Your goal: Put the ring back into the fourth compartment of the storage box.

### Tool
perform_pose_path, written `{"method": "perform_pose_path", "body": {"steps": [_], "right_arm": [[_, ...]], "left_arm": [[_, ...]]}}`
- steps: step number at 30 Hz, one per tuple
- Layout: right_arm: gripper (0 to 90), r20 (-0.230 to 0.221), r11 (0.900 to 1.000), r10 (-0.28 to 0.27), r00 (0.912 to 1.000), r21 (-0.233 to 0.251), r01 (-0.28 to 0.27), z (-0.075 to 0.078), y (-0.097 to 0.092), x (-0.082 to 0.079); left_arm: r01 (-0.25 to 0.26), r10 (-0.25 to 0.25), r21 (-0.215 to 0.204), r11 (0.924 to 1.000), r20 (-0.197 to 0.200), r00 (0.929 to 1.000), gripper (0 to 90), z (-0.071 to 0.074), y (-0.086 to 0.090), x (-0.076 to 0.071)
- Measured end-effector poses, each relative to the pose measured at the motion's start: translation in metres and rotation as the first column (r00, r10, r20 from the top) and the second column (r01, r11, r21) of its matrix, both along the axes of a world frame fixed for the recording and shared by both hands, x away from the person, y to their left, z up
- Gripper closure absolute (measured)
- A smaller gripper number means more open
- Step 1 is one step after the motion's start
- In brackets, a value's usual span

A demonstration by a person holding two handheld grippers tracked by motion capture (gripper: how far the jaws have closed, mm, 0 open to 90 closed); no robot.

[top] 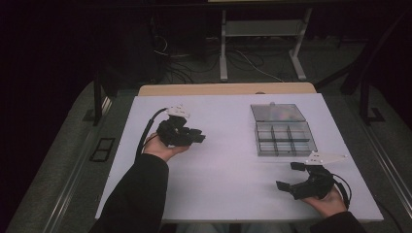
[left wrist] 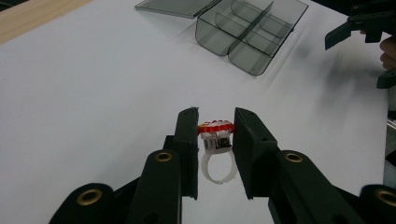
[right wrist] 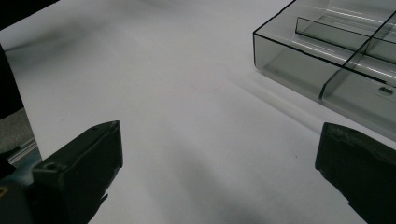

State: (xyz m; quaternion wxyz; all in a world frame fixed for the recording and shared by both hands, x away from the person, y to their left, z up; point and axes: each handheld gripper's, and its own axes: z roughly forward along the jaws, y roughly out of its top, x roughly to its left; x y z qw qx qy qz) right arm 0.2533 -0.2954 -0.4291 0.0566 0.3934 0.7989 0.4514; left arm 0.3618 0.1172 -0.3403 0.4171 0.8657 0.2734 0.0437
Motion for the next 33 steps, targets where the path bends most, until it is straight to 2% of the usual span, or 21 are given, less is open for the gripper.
{"method": "perform_pose_path", "body": {"steps": [7, 19, 33], "right_arm": [[0.2, 0.006, 1.0000, 0.005, 1.0000, -0.002, -0.005, 0.000, -0.001, 0.000], [0.2, 0.003, 1.0000, 0.002, 1.0000, 0.001, -0.002, 0.000, -0.001, 0.001], [0.2, 0.007, 1.0000, 0.003, 1.0000, 0.000, -0.003, 0.000, -0.003, 0.002]], "left_arm": [[0.028, -0.028, 0.011, 0.9995, 0.009, 0.9996, 70.3, 0.003, -0.013, 0.005], [0.057, -0.057, 0.006, 0.9984, 0.027, 0.9980, 70.3, 0.010, -0.030, 0.014], [0.092, -0.092, 0.005, 0.9958, 0.027, 0.9954, 70.3, 0.011, -0.058, 0.025]]}}
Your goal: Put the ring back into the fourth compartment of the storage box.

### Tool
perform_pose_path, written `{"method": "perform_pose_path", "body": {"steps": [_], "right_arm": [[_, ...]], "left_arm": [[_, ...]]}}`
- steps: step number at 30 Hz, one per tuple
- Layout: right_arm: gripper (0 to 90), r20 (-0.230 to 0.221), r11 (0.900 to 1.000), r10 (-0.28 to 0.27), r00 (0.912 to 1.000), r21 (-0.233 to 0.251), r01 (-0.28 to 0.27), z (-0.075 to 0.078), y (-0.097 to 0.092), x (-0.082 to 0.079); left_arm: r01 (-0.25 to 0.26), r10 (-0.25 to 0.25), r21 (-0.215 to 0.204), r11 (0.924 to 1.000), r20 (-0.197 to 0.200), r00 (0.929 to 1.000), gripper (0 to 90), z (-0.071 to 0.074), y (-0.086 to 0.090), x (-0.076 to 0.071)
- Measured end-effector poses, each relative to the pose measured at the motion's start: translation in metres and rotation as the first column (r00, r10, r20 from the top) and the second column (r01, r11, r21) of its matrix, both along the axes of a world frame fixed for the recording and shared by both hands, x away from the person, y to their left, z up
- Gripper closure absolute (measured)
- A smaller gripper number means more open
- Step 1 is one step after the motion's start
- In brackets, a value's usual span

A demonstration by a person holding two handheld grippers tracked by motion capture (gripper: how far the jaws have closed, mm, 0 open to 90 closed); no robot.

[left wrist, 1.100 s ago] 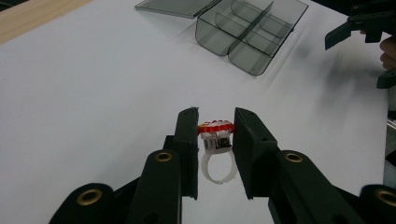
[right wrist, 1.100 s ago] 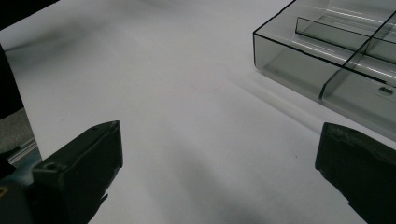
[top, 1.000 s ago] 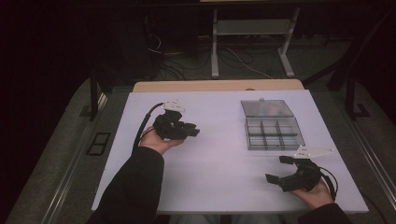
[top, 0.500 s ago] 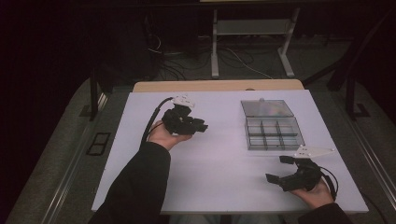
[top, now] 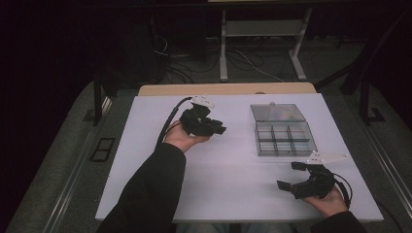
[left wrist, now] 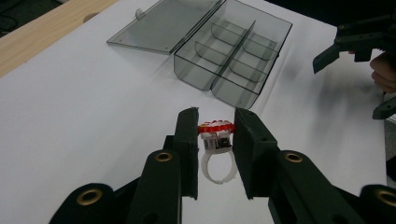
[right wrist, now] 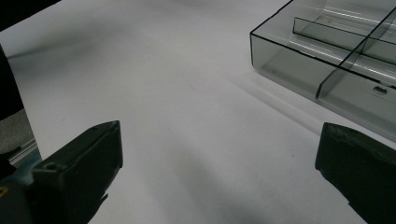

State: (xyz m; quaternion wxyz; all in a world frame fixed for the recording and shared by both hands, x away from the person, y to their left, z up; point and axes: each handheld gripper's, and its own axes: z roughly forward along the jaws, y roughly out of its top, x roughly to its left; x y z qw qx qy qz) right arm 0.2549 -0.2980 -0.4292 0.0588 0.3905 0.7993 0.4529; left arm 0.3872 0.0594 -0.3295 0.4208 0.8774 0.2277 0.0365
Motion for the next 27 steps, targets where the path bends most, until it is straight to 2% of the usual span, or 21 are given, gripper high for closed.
{"method": "perform_pose_path", "body": {"steps": [15, 27], "right_arm": [[0.2, -0.002, 1.0000, -0.001, 1.0000, 0.000, 0.001, 0.000, -0.001, 0.000], [0.2, -0.008, 1.0000, -0.002, 1.0000, 0.002, 0.002, 0.000, -0.001, 0.000]], "left_arm": [[0.031, -0.031, 0.012, 0.9994, -0.006, 0.9995, 70.3, -0.010, -0.032, 0.013], [0.019, -0.020, -0.010, 0.9998, -0.019, 0.9996, 70.3, -0.023, -0.051, 0.028]]}}
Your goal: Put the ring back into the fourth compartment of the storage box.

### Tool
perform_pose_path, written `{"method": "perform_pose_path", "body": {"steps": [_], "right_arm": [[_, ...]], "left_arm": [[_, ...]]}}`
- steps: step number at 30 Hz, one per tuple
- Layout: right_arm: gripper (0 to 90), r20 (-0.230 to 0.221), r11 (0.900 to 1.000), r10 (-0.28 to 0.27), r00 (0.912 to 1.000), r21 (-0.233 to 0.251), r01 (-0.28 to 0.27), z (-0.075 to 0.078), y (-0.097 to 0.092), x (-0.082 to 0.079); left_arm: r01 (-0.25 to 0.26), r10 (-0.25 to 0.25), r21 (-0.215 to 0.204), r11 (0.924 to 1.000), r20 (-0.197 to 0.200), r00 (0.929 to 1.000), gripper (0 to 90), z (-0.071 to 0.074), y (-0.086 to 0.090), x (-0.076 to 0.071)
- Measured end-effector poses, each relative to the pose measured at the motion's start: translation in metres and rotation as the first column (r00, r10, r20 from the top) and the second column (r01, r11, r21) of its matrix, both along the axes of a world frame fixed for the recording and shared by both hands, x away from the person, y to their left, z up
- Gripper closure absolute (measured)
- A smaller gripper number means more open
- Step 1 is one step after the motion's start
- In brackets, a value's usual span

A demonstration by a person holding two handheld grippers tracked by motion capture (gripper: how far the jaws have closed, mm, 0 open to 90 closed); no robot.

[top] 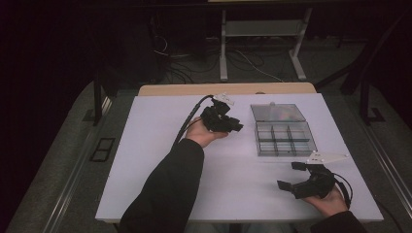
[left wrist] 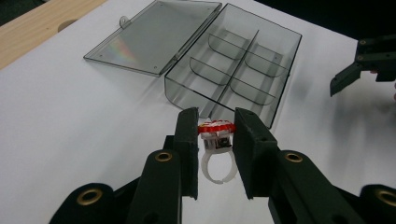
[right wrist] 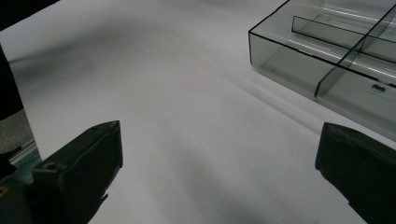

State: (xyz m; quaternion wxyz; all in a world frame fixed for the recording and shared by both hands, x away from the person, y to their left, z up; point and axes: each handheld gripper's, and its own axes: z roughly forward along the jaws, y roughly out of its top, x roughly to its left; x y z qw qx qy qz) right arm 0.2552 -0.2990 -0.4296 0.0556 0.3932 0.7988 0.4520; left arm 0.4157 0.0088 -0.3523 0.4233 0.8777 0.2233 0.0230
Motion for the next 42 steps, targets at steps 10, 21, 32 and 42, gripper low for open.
{"method": "perform_pose_path", "body": {"steps": [10, 21, 32, 42], "right_arm": [[0.2, 0.002, 1.0000, 0.004, 1.0000, 0.000, -0.004, 0.000, 0.000, 0.000], [0.2, -0.001, 1.0000, 0.001, 1.0000, 0.005, -0.001, 0.001, -0.001, 0.000], [0.2, -0.001, 1.0000, 0.005, 1.0000, 0.004, -0.005, 0.000, -0.002, 0.000], [0.2, 0.004, 0.9999, 0.012, 0.9999, 0.005, -0.012, 0.000, -0.002, 0.000]], "left_arm": [[-0.025, 0.025, -0.037, 0.9990, -0.003, 0.9997, 70.3, -0.012, -0.014, 0.014], [-0.042, 0.040, -0.072, 0.9965, -0.027, 0.9988, 70.4, -0.029, -0.033, 0.023], [-0.044, 0.041, -0.097, 0.9943, -0.042, 0.9983, 70.3, -0.046, -0.054, 0.028], [-0.036, 0.029, -0.101, 0.9943, -0.068, 0.9973, 70.3, -0.060, -0.077, 0.030]]}}
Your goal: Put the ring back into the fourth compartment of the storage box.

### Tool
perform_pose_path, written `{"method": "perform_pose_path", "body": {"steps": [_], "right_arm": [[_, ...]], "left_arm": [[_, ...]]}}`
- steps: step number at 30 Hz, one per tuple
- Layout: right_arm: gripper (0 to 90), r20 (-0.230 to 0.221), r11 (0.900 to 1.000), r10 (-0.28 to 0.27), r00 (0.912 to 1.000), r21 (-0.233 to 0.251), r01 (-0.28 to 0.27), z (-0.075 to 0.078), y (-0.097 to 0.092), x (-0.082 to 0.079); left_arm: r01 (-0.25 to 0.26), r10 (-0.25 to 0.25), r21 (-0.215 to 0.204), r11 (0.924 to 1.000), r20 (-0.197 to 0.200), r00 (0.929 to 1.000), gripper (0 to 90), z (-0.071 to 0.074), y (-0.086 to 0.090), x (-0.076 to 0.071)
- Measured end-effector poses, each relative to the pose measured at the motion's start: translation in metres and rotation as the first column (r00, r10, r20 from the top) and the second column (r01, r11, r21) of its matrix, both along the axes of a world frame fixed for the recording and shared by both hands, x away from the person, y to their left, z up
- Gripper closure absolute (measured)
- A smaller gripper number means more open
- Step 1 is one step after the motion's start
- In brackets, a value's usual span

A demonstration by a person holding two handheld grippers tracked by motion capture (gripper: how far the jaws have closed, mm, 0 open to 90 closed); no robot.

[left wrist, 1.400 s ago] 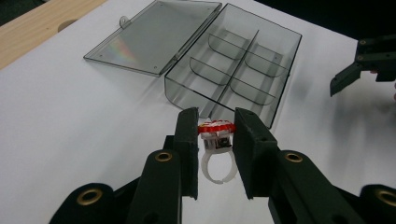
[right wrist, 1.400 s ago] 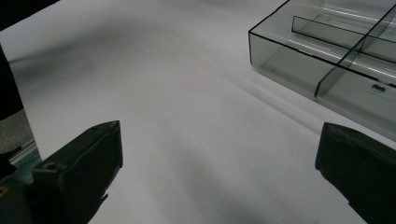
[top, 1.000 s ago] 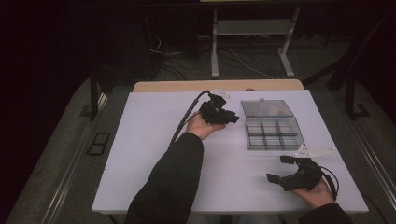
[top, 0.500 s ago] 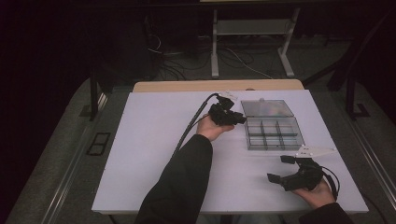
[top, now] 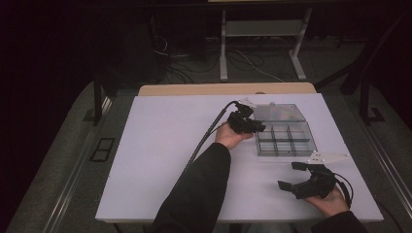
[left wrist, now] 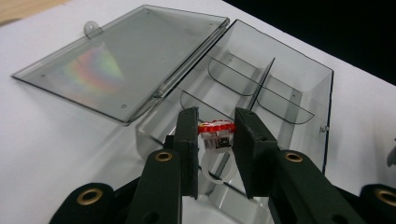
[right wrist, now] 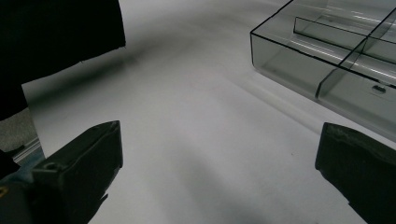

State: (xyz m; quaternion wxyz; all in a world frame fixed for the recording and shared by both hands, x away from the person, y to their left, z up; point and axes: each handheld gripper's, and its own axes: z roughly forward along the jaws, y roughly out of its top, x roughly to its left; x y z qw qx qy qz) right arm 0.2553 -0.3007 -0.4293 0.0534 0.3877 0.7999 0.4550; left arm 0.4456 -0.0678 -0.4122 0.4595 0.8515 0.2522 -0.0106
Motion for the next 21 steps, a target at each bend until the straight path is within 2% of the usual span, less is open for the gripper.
{"method": "perform_pose_path", "body": {"steps": [4, 13, 17, 21], "right_arm": [[0.2, 0.000, 1.0000, 0.001, 1.0000, 0.003, -0.001, 0.000, 0.000, 0.000], [0.2, -0.004, 1.0000, 0.007, 1.0000, 0.006, -0.007, 0.001, 0.000, 0.000], [0.2, 0.002, 0.9999, 0.009, 1.0000, 0.004, -0.009, 0.001, -0.001, 0.001], [0.2, 0.003, 0.9999, 0.009, 1.0000, 0.005, -0.009, 0.001, -0.002, 0.001]], "left_arm": [[0.010, -0.010, 0.007, 0.9999, -0.003, 0.9999, 70.3, -0.005, -0.008, 0.001], [-0.010, 0.011, 0.036, 0.9993, -0.004, 0.9999, 70.2, -0.017, -0.023, 0.005], [-0.017, 0.018, 0.027, 0.9995, -0.006, 0.9998, 68.9, -0.020, -0.027, 0.007], [-0.023, 0.024, 0.021, 0.9995, -0.007, 0.9997, 63.7, -0.019, -0.027, 0.007]]}}
